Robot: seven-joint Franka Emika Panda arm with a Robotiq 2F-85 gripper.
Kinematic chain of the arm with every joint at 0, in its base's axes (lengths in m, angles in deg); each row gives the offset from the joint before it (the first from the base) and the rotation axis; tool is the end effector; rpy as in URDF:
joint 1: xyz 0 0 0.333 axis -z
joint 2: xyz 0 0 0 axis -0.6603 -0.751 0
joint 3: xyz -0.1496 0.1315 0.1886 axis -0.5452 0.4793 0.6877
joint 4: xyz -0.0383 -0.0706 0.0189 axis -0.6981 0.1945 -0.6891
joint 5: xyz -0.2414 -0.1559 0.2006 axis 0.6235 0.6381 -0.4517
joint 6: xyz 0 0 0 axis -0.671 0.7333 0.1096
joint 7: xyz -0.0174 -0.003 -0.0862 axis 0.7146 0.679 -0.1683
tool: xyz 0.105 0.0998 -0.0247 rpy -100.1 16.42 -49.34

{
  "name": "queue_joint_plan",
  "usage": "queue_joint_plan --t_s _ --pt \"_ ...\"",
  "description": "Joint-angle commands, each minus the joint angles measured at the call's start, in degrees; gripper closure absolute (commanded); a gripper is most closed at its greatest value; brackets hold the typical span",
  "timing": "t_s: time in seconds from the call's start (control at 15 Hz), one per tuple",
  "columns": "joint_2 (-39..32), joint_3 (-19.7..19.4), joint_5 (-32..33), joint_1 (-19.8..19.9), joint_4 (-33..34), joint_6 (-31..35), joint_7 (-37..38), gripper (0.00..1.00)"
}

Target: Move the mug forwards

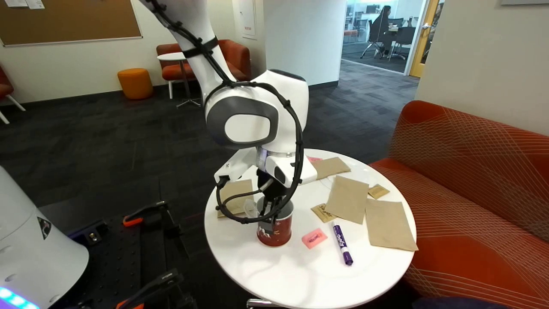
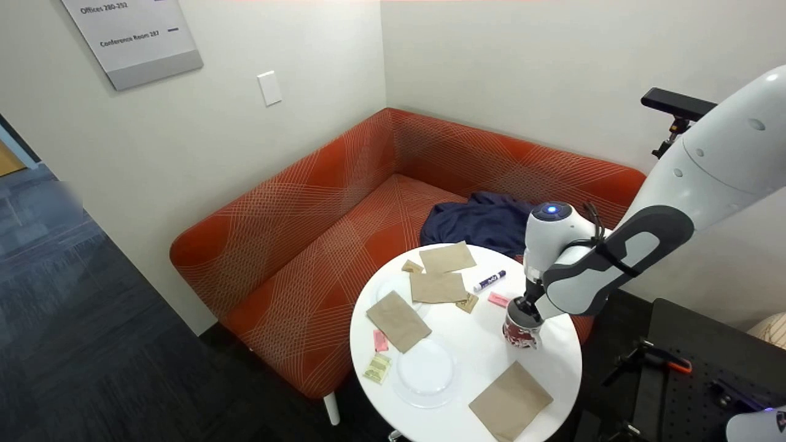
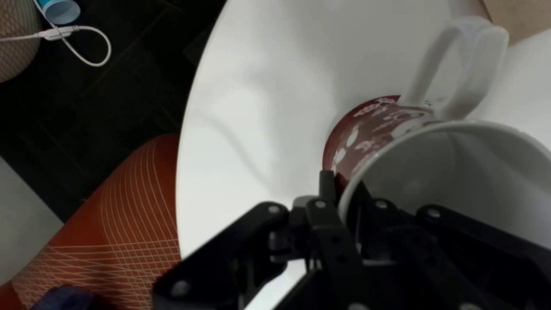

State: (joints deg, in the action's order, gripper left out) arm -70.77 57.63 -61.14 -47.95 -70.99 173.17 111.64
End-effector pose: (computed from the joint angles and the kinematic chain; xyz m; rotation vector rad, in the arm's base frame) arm 0.4163 -0.0710 0.0885 2.8275 -1.0814 -0.1890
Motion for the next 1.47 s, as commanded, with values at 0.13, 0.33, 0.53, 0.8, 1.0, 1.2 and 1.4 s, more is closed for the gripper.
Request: queue_joint_plan --t_s 0.13,0.33,0.53,0.8,1.0,1.2,1.4 --pt "2.3 -2.2 1.3 -0.8 -4.5 -1.7 2.7 0.98" --pt "2.6 -2.4 1.5 -0.9 -5.5 -1.6 3.1 0.98" --pt "2.7 -2.2 1.5 -0.7 -6.4 -1.5 4.1 0.98" --pt "2.9 -2.0 1.5 -0.5 -7.2 -1.5 4.8 0.98" --pt "3.0 -2.0 1.6 -0.5 -7.6 -1.5 5.0 0.98" --pt "2.9 -2.2 2.1 -0.8 -7.8 -1.5 5.7 0.64" --pt "2.8 -2.4 2.5 -1.2 -9.0 -2.0 6.5 0.45"
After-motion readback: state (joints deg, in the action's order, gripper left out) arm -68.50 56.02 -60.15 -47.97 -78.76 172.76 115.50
